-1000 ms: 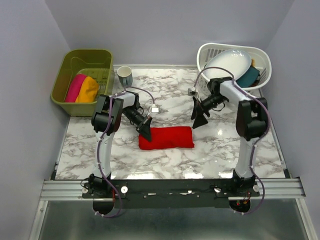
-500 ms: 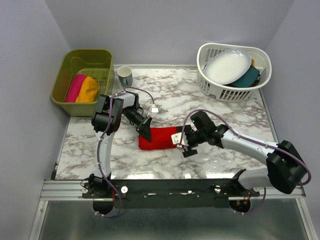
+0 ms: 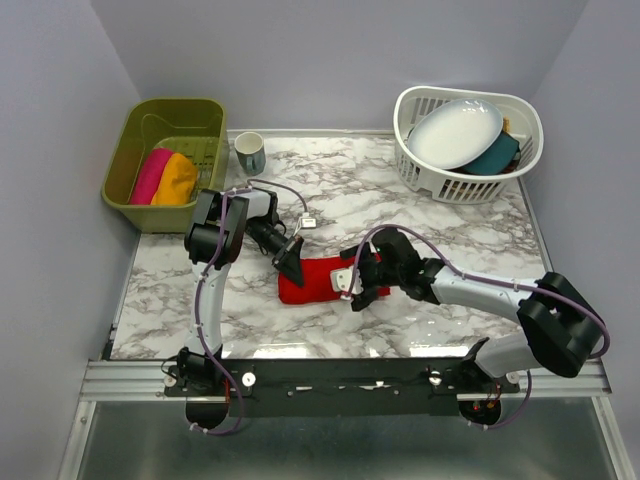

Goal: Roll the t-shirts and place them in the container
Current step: Roll the T-shirt to the center of the board.

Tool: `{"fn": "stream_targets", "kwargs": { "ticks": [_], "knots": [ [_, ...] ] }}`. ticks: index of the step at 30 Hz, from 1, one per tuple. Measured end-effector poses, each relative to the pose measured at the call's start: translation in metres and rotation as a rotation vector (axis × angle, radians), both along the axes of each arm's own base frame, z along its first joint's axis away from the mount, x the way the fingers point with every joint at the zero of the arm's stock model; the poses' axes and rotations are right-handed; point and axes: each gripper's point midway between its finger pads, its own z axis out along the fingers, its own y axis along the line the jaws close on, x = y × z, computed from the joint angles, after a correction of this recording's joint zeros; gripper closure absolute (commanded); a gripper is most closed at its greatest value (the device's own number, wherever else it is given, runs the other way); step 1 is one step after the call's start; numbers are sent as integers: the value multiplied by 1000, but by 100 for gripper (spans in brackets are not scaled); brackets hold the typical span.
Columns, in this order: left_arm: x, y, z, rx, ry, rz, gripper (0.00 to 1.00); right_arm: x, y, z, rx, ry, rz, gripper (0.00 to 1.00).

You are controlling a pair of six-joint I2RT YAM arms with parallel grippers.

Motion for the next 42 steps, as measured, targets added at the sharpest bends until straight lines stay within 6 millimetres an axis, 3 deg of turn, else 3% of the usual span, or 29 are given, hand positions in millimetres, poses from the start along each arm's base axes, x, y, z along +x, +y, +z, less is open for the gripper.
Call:
{"fn": "stream_targets", "kwargs": {
  "ticks": [11, 16, 19, 24, 26, 31, 35, 36, 40, 42],
  "knots": [
    [-1, -2, 0, -4, 24, 13, 100, -17, -16, -29, -81, -25, 89, 0],
    [-1, -2, -1, 1, 36, 16, 100, 0, -13, -31, -77, -104, 59, 6],
    [-1, -2, -1, 2, 38, 17, 90, 16, -8, -30, -71, -172, 31, 18],
    [-1, -2, 0, 8, 44, 19, 57, 26, -6, -36, -91, -220, 19, 45],
    [1, -2, 0, 5, 33, 16, 48, 26, -8, -40, -111, -217, 28, 47],
    [23, -2, 9, 12, -87, -5, 41, 25, -13, -42, -164, -148, 39, 49],
    [53, -2, 36, -8, -314, -18, 31, 28, -24, -37, -211, 23, 45, 51],
    [56, -1, 54, -14, -392, -20, 30, 28, -28, -36, -234, 93, 44, 51],
    [44, 8, 112, -25, -667, -33, 28, 28, -33, -36, -275, 287, 45, 51],
    [33, 7, 130, -31, -801, -49, 25, 24, -36, -37, -287, 407, 40, 51]
  ]
}}
